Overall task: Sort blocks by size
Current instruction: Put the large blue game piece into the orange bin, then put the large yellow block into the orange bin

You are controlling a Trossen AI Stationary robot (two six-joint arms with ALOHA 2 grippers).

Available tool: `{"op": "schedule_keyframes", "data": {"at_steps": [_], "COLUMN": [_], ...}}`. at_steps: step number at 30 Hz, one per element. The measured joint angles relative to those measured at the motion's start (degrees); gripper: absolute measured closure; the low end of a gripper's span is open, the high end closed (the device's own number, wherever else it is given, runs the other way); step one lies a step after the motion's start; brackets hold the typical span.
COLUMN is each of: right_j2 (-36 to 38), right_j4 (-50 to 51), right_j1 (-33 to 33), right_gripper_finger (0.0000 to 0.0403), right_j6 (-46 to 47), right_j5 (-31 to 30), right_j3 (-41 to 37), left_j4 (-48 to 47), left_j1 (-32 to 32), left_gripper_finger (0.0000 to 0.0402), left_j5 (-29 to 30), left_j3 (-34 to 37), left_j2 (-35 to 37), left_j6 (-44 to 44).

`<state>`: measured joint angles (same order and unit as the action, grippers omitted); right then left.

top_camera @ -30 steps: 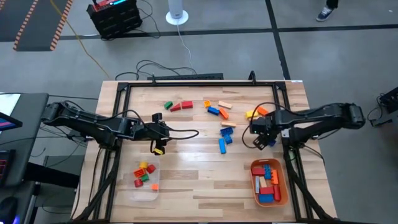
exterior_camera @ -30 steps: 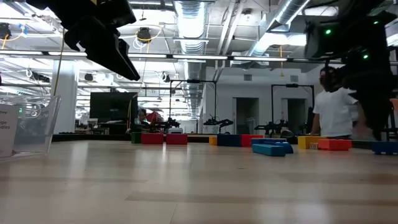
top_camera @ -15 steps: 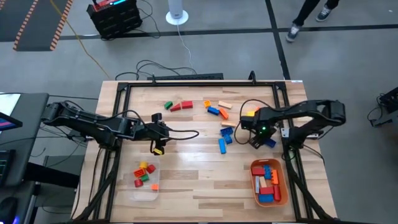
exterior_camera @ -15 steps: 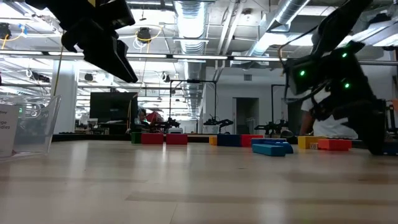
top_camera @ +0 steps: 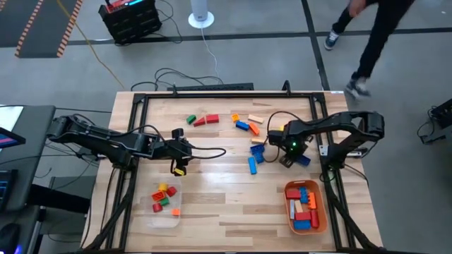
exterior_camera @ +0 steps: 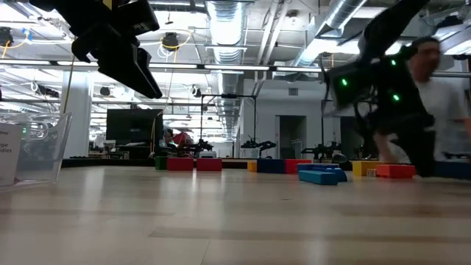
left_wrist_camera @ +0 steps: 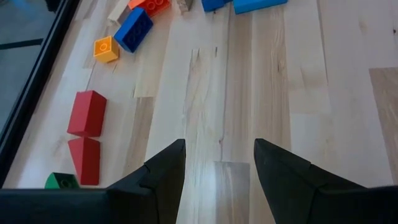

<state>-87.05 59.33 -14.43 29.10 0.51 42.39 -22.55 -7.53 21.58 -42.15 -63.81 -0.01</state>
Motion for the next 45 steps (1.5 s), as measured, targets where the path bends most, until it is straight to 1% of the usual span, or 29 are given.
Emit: {"op": "schedule_keyframes", "data": {"at_steps": [6, 10, 12, 15, 20, 22, 24, 27, 30, 33, 36, 40, 42, 45], "right_j2": [4.9, 10.1, 12.9, 17.0, 21.2, 21.1, 19.8, 17.0, 14.9, 14.7, 16.0, 19.3, 20.8, 21.9], "right_j4": [0.8, -1.1, -1.3, -0.1, -0.2, -0.6, -1.2, -1.0, -1.0, -1.0, -1.1, 0.1, 1.9, 3.5], "right_j1": [3.5, 9.3, 13.1, 20.8, 37.6, 44.0, 49.6, 54.4, 55.5, 54.4, 52.5, 48.3, 44.6, 37.4], "right_gripper_finger": [0.0243, 0.0243, 0.0243, 0.0237, 0.0234, 0.0232, 0.0229, 0.0215, 0.0193, 0.0176, 0.0169, 0.0168, 0.0169, 0.0171], "right_j6": [0.9, 3.3, 6.7, 15.2, 33.3, 40.3, 44.9, 48.8, 50.3, 50.3, 49.9, 45.4, 42.1, 34.7], "right_j5": [-4.1, -4.1, -3.6, -3.6, -3.3, -4.1, -6.8, -11.6, -12.0, -9.6, -8.3, -8.4, -11.2, -19.8], "right_j3": [5.9, 9.4, 11.1, 12.6, 12.7, 12.7, 12.7, 12.7, 12.7, 12.7, 12.7, 12.7, 12.7, 12.7], "left_j4": [-0.1, -1.3, -2.3, -3.9, -5.1, -4.8, -4.2, -2.8, -2.1, -2.1, -2.0, -0.3, 1.4, 3.5], "left_j1": [0.0, 0.0, 0.0, 0.0, 0.0, 0.0, 0.0, 0.0, 0.0, 0.0, 0.0, 0.0, 0.0, 0.0], "left_gripper_finger": [0.0217, 0.0217, 0.0217, 0.0217, 0.0217, 0.0217, 0.0217, 0.0217, 0.0217, 0.0217, 0.0217, 0.0217, 0.0217, 0.0217], "left_j5": [0.0, 0.0, 0.0, 0.0, 0.1, 0.1, 0.1, 0.1, 0.1, 0.1, 0.4, 1.9, 2.2, 2.2], "left_j3": [0.0, 0.0, 0.0, 0.0, 0.0, 0.0, 0.0, 0.0, 0.0, 0.0, 0.0, 0.0, 0.0, 0.0], "left_j2": [0.0, 0.0, 0.0, 0.0, 0.0, 0.0, 0.0, 0.0, 0.0, 0.0, 0.0, 0.0, 0.0, 0.0], "left_j6": [-0.1, -0.7, -1.2, -2.4, -3.6, -3.7, -3.7, -3.8, -3.5, -2.7, -1.5, -0.1, 0.9, 1.5]}}
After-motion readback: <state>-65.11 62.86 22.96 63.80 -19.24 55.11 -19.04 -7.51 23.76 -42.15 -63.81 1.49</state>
